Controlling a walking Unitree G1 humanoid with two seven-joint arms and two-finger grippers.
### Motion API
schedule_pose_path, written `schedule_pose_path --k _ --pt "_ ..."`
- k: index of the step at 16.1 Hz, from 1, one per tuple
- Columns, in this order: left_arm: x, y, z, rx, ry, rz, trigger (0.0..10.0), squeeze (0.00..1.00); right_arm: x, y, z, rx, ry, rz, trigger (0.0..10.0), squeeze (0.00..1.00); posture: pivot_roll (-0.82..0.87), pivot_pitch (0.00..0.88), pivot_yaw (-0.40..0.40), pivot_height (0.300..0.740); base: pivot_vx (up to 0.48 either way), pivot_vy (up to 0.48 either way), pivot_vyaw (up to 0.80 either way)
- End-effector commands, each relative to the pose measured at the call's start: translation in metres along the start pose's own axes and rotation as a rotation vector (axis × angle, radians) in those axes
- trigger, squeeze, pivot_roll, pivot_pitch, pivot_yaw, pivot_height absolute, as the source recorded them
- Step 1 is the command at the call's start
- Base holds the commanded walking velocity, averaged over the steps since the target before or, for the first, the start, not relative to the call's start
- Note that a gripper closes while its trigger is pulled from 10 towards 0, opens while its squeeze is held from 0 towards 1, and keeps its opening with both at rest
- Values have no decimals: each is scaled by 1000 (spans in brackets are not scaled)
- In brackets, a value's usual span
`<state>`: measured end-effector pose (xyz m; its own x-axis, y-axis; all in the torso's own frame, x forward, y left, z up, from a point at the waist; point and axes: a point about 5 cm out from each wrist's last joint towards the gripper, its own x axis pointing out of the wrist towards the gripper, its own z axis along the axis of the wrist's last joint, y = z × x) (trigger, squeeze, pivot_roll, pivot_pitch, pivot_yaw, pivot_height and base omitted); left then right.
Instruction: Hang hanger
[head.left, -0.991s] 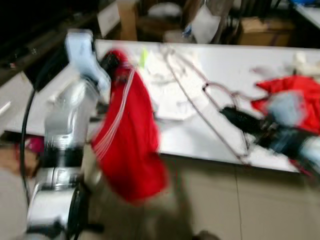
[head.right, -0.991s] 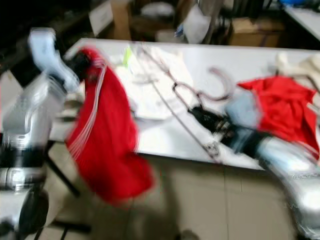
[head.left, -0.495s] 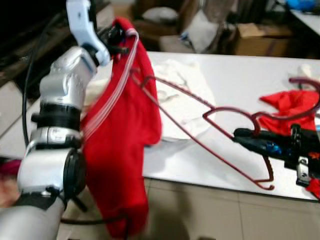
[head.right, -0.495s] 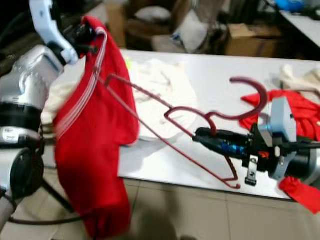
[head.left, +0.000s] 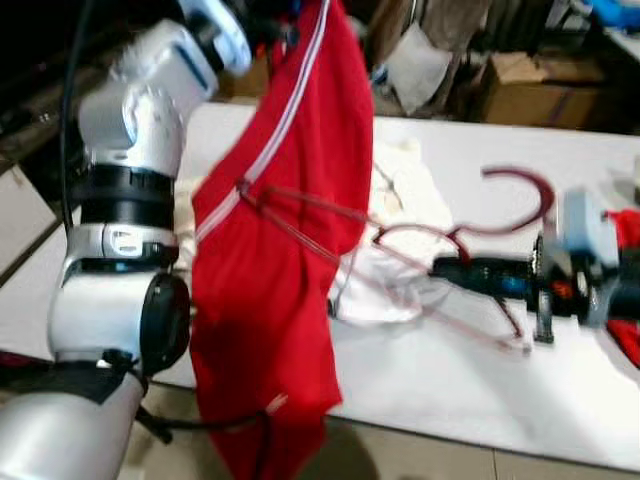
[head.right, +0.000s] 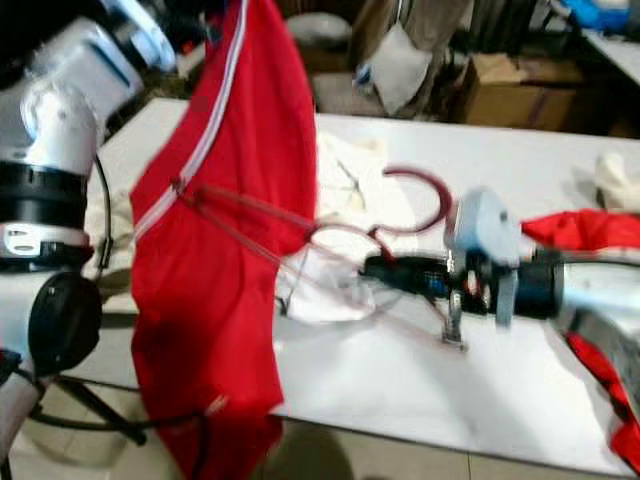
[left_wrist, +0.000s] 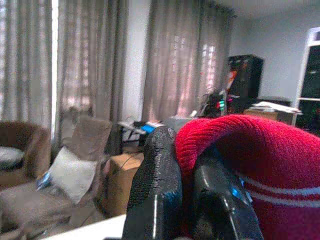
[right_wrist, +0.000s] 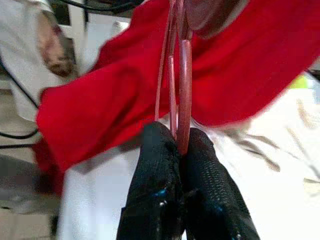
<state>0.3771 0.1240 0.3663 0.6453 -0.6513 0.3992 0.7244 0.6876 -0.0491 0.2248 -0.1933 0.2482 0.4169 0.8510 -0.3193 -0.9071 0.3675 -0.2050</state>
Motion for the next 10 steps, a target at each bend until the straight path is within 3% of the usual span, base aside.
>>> schedule_pose_path --k 1,4,5,8,9,10 --pt "0 -19 15 35 -33 -103 10000 0 10 -14 0 -37 36 -36 10000 0 -139 0 33 740 0 0 0" --pt "-5 -39 31 55 -65 -204 10000 0 25 -48 13 -108 51 -141 10000 0 -130 0 16 740 0 0 0" --pt "-6 -47 39 62 -84 -243 10000 0 29 -68 26 -131 36 -223 10000 0 -126 0 9 740 0 0 0" --pt "-8 -57 55 53 -148 -293 10000 0 27 -107 55 -197 -11 -424 10000 0 -124 0 4 740 0 0 0" --pt "-13 -66 66 52 -201 -352 10000 0 19 -140 97 -312 -146 -640 10000 0 -118 0 -2 740 0 0 0" --pt "-14 -68 70 46 -236 -365 10000 0 10 -151 123 -412 -247 -792 10000 0 -118 0 -1 740 0 0 0"
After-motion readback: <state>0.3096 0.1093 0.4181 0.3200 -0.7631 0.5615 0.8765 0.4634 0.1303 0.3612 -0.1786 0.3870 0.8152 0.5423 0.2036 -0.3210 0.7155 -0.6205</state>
